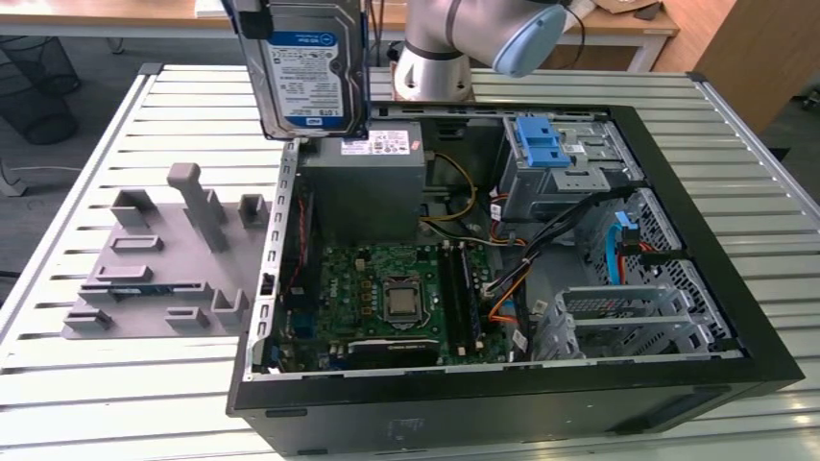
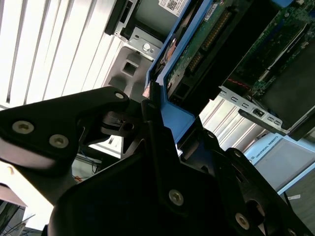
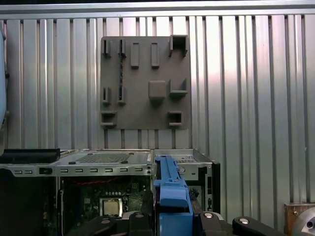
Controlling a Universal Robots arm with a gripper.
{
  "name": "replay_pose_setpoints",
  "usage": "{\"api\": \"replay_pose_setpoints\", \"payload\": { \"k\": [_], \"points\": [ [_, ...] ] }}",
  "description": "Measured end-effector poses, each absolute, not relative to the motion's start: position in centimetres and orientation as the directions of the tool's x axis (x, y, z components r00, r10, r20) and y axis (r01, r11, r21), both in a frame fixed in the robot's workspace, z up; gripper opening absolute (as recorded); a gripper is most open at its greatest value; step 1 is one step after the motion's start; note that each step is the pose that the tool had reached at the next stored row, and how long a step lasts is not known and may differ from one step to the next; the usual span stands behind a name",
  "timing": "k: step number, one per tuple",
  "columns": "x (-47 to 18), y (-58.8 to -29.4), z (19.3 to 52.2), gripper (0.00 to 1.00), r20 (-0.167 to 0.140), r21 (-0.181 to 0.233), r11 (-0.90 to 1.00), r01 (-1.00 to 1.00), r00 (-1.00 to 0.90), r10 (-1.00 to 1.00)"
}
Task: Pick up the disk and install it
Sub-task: 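Pick up the disk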
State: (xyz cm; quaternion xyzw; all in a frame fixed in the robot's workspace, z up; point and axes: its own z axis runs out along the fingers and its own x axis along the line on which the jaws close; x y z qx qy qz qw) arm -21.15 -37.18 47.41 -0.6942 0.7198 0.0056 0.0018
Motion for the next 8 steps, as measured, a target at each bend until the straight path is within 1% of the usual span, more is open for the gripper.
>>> {"api": "replay_pose_setpoints", "payload": {
  "k": [8],
  "points": [
    [-20.04,-37.39,47.41,0.36,-0.01,0.006,0.036,-0.999,-0.036,-0.999]
  ]
}}
